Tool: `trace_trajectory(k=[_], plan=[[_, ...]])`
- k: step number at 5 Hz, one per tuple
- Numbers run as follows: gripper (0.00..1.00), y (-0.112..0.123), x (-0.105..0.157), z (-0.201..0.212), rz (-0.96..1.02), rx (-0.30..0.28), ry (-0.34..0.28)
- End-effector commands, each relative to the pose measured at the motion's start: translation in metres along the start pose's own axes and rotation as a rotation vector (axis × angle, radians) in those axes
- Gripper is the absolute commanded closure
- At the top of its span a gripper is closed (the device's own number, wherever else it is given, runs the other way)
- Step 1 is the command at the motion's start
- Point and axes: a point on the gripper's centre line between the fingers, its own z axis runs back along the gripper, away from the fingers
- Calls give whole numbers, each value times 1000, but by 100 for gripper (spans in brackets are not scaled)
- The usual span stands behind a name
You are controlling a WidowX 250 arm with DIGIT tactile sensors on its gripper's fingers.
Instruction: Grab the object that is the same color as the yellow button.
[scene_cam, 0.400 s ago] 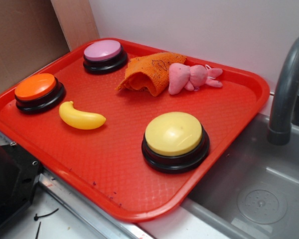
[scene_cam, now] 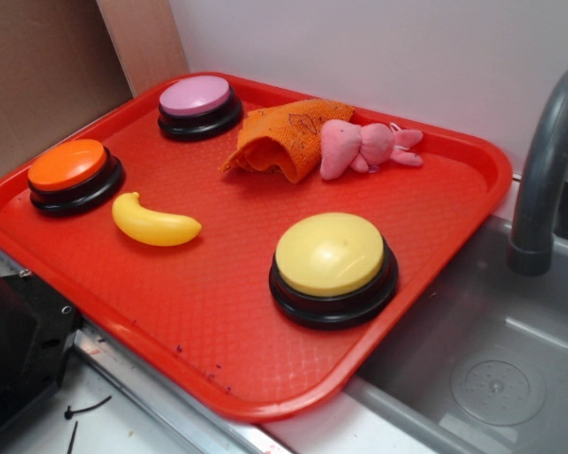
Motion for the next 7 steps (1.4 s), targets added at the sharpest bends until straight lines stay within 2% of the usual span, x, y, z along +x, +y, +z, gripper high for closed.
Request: trace_trajectory(k=[1,2,3,4,5,7], plan=[[0,18,11,-14,271,19,-23],[0,30,13,-29,487,7,-51],[0,37,14,-50,734,25,-89],[0,41,18,-70,970,66,-50],[0,43,30,-105,1225,44,-30],[0,40,29,-159,1483,92,2]])
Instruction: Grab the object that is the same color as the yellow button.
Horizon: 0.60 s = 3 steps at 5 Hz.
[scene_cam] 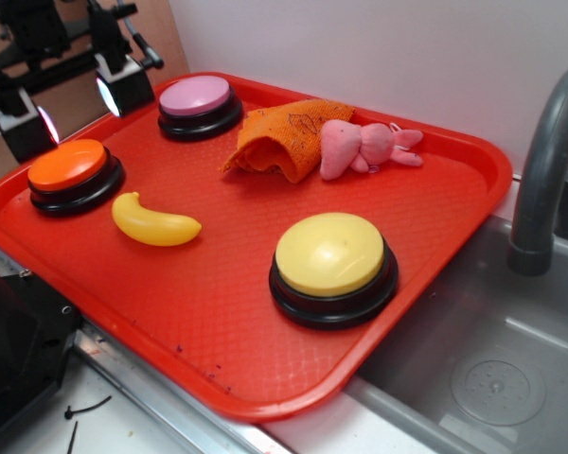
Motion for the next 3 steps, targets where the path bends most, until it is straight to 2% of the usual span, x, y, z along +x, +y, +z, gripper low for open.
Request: trace_trajectory(k=[1,3], plan=[[0,1,-11,-43,155,15,5],[0,-5,-15,-77,170,31,-57]])
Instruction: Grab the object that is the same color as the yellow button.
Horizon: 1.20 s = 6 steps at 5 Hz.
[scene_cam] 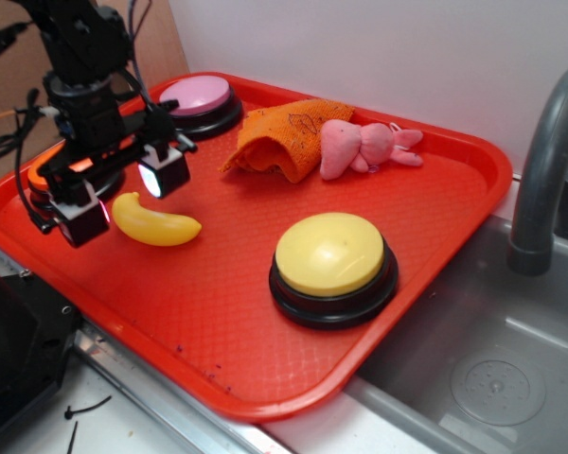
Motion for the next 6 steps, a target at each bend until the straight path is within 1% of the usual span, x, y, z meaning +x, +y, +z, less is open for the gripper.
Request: trace_trajectory(k=[1,3,4,5,6], plan=[[100,-2,3,-19,42,-9,-13],[100,-2,3,-16,36,-27,-15],[100,-8,5,7,-212,-55,-33],[100,-20,4,43,-469,-8,-89],[100,-28,-3,79,-723,22,-99]])
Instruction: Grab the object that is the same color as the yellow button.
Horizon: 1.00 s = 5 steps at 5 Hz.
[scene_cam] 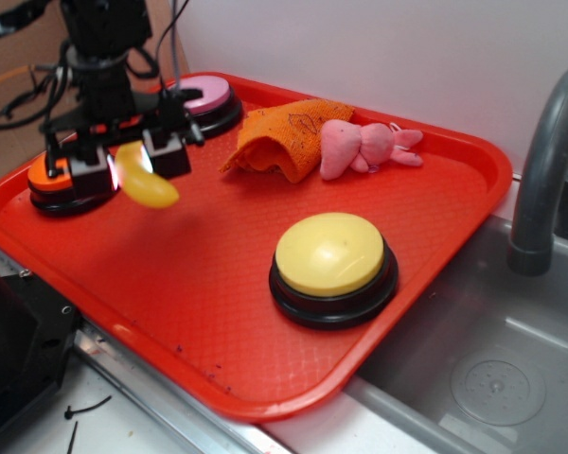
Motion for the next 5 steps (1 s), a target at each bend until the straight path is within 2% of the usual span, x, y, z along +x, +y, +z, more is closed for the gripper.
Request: trace_trajectory(k=[1,2,3,4,5], plan=[[100,-11,10,88,-501,-118,-3],[100,-3,17,120,-745,-188,-18],[100,3,19,149,-850,-245,-45],[100,4,21,155,-870,-249,-54],[100,0,20,146,-843,-219,-47]])
